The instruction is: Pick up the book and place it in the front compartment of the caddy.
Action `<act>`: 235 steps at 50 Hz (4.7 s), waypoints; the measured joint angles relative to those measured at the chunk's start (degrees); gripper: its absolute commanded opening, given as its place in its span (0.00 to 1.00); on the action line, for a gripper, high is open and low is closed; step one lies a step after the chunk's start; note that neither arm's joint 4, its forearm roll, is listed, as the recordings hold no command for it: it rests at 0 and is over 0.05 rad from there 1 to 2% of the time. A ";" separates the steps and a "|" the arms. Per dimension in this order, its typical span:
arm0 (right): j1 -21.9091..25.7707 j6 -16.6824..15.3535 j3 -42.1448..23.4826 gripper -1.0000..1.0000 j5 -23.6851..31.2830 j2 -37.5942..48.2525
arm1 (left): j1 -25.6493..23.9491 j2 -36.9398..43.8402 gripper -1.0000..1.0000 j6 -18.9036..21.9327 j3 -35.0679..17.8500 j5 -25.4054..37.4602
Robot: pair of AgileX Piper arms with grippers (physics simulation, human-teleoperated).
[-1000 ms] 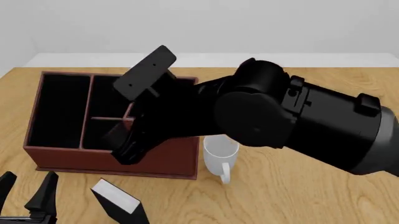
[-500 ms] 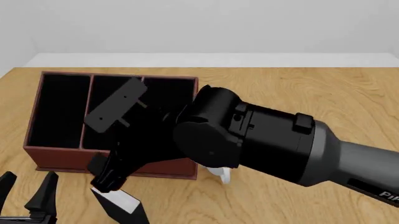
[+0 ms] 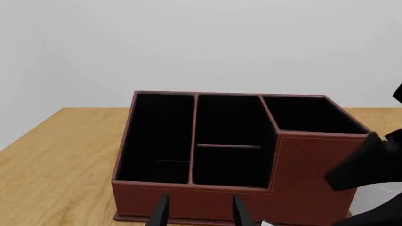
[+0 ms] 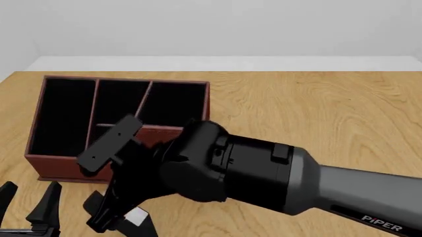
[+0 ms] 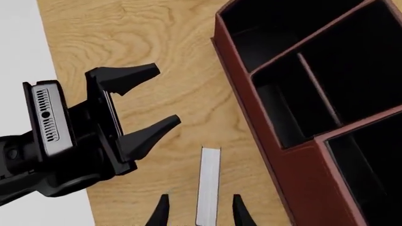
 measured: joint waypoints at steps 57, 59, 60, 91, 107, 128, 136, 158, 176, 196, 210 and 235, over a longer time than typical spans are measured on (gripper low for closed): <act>-1.12 3.51 9.20 1.00 -2.50 4.63 | 0.00 0.00 1.00 -0.01 0.00 0.00; -1.51 3.23 9.25 1.00 -2.72 4.90 | 0.00 0.00 1.00 -0.01 0.00 0.00; -1.71 3.09 9.28 1.00 -2.82 5.03 | 0.00 0.00 1.00 -0.01 0.00 0.00; -2.25 0.87 10.19 0.00 -4.93 6.40 | 0.00 0.00 1.00 -0.01 0.00 0.00; -3.60 -1.27 7.30 0.00 -1.90 4.41 | 0.00 0.00 1.00 0.00 0.00 0.00; -2.77 -2.82 1.87 0.00 3.44 -0.73 | 0.00 0.00 1.00 0.00 0.00 0.00; -3.03 -3.86 -0.97 0.00 5.24 -2.05 | 0.00 0.00 1.00 0.00 0.00 0.00; -3.17 -7.61 -9.49 0.00 8.89 -3.57 | 0.00 0.00 1.00 -0.01 0.00 0.00; -2.15 -12.21 -23.05 0.00 13.64 -2.33 | 0.00 0.00 1.00 0.00 0.00 0.00; -0.89 -22.12 -45.31 0.00 23.87 6.27 | 0.00 0.00 1.00 0.00 0.00 0.00; 0.53 -32.17 -54.62 0.00 30.85 12.56 | 0.00 0.00 1.00 0.00 0.00 0.00; -5.69 -47.05 -60.37 0.00 32.95 21.68 | 0.00 0.00 1.00 0.00 0.00 0.00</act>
